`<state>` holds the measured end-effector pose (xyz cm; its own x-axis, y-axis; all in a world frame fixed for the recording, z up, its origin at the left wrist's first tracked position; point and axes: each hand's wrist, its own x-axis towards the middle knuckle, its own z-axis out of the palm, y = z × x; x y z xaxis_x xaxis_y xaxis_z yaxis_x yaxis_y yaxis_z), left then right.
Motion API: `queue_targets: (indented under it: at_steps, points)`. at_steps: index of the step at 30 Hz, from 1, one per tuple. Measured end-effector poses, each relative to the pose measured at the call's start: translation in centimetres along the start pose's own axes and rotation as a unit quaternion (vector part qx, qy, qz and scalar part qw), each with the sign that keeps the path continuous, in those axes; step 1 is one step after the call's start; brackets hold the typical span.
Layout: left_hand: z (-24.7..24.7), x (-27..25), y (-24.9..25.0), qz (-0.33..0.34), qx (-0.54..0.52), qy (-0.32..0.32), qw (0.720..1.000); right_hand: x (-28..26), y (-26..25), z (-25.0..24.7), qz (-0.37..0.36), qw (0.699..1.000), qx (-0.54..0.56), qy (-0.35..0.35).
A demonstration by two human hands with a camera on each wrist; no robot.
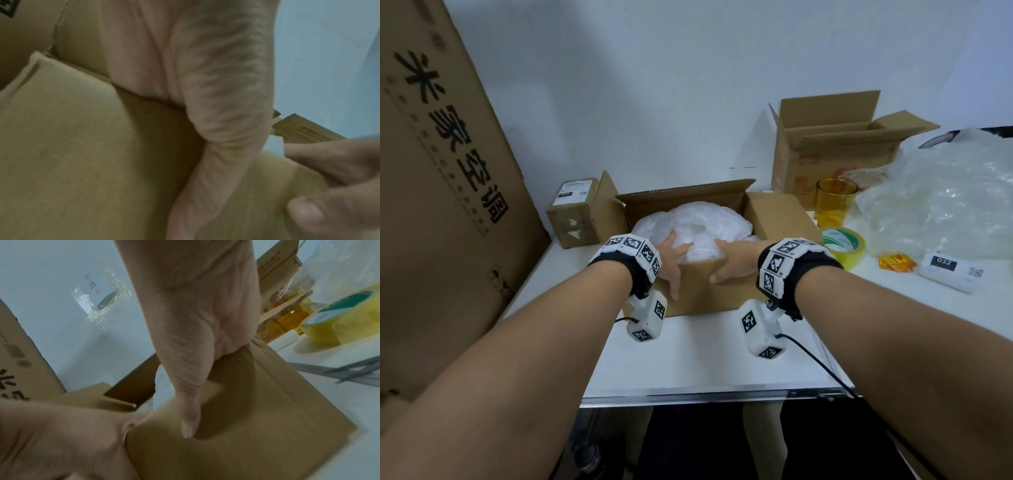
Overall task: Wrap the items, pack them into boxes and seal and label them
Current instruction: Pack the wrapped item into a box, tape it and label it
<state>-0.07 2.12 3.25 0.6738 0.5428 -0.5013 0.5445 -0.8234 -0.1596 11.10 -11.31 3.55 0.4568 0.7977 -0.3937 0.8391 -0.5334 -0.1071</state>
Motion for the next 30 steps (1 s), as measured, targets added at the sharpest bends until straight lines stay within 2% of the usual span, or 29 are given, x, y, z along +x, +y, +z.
queue_targets:
  at_steps: [2, 4, 7, 11, 13, 16, 19, 21, 22, 23, 25, 27, 30]
  points:
    - [0.0, 0.1, -0.1, 0.003, -0.006, 0.000, 1.000, -0.4, 0.2, -1.6, -0.009, 1.000, 0.003, 0.002]
    - [0.0, 0.1, -0.1, 0.007, -0.009, 0.003, 1.000, -0.6, 0.0, -3.5, 0.012, 0.999, -0.006, 0.038]
    - [0.1, 0.1, -0.2, 0.012, -0.010, 0.003, 1.000, -0.3, -1.1, -5.3, 0.051, 0.989, 0.010, 0.142]
    - [0.2, 0.1, -0.4, 0.022, -0.008, 0.003, 1.000, 0.8, -3.2, -5.2, 0.043, 0.959, -0.022, 0.280]
    - [0.3, 0.3, -0.4, 0.027, -0.010, 0.002, 1.000, 2.0, -3.3, -4.7, 0.025, 0.965, -0.014, 0.261]
    - [0.3, 0.3, -0.6, 0.037, -0.012, 0.007, 0.999, 3.9, -2.4, -4.1, 0.012, 0.987, 0.001, 0.159]
    - [0.5, 0.2, -0.9, 0.058, -0.027, 0.010, 0.998, 5.7, -1.6, -3.8, 0.043, 0.995, -0.056, 0.064]
    - [0.6, 0.1, -1.2, 0.073, -0.043, 0.012, 0.996, 9.7, 0.1, -2.6, 0.024, 0.993, -0.114, 0.011]
    - [0.7, 0.1, -1.3, 0.079, -0.049, 0.014, 0.996, 12.3, 1.2, -1.7, 0.024, 0.989, -0.144, 0.003]
    - [0.7, 0.1, -1.4, 0.084, -0.050, 0.017, 0.995, 12.8, 1.5, -1.3, 0.048, 0.990, -0.132, -0.005]
    - [0.7, 0.0, -1.6, 0.089, -0.045, 0.020, 0.995, 10.9, 0.7, -1.1, 0.095, 0.993, -0.057, 0.026]
    - [0.7, 0.0, -1.6, 0.087, -0.043, 0.019, 0.995, 7.5, -0.7, -1.0, 0.090, 0.994, -0.006, 0.061]
    - [0.6, 0.1, -1.5, 0.085, -0.039, 0.015, 0.996, 6.4, -0.4, -2.1, 0.072, 0.993, 0.017, 0.091]
